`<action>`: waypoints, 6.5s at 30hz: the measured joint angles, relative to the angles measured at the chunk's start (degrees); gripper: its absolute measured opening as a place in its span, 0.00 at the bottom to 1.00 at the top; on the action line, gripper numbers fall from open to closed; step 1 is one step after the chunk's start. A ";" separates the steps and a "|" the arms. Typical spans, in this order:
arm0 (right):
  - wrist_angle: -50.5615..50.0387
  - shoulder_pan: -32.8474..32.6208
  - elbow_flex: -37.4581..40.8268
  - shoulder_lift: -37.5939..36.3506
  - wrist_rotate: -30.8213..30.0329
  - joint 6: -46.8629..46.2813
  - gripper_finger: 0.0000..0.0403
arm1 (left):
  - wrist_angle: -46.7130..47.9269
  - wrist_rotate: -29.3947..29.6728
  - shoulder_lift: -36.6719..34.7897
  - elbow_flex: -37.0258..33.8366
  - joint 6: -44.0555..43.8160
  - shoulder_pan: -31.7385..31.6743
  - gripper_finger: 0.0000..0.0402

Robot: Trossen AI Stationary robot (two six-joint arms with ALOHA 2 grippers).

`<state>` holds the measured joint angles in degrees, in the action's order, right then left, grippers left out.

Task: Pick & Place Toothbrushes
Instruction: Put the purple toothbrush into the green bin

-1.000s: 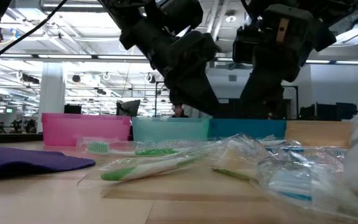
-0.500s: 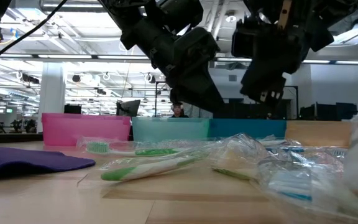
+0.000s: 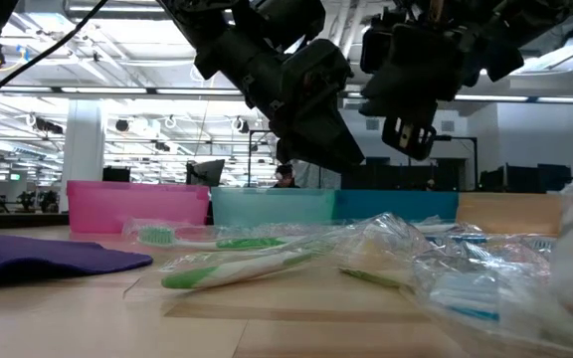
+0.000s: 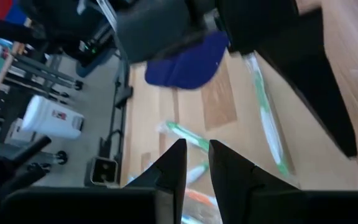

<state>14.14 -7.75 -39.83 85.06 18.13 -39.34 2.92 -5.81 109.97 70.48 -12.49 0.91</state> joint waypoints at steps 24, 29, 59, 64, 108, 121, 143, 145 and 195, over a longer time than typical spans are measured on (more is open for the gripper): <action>3.06 -0.48 0.00 0.00 -0.15 -2.75 0.16 | -1.89 -0.01 0.00 0.00 0.00 0.00 0.35; 3.15 -0.48 0.00 0.00 -0.15 -2.73 0.16 | -2.37 -0.02 0.00 0.02 0.00 0.00 0.35; 5.92 -0.33 0.00 0.02 -1.20 -2.11 0.16 | -5.15 -0.01 0.00 0.00 0.00 0.00 0.35; 6.13 -0.15 0.00 0.02 -1.92 -2.12 0.16 | -5.69 -0.01 0.00 0.00 0.00 0.00 0.35; 9.25 1.90 -0.02 0.04 -2.51 -2.77 0.16 | -7.35 -0.02 0.00 0.00 0.15 -0.02 0.35; 9.23 2.21 -0.02 0.04 -2.75 -2.70 0.16 | -7.37 0.00 0.00 0.00 0.17 -0.02 0.35; 8.98 2.26 -0.02 0.04 -1.89 -3.78 0.16 | -7.54 -0.02 0.00 0.00 0.08 -0.02 0.35; 8.86 2.27 -0.02 0.04 -1.65 -3.76 0.16 | -7.76 -0.07 0.00 0.00 -0.25 0.04 0.35; -1.71 4.41 -1.17 1.50 0.49 5.19 0.16 | -29.72 -3.23 -45.97 -23.39 -10.36 1.88 0.35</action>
<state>12.43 -3.34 -41.01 86.56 18.62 -34.15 -26.80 -9.04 64.01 47.09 -22.85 2.79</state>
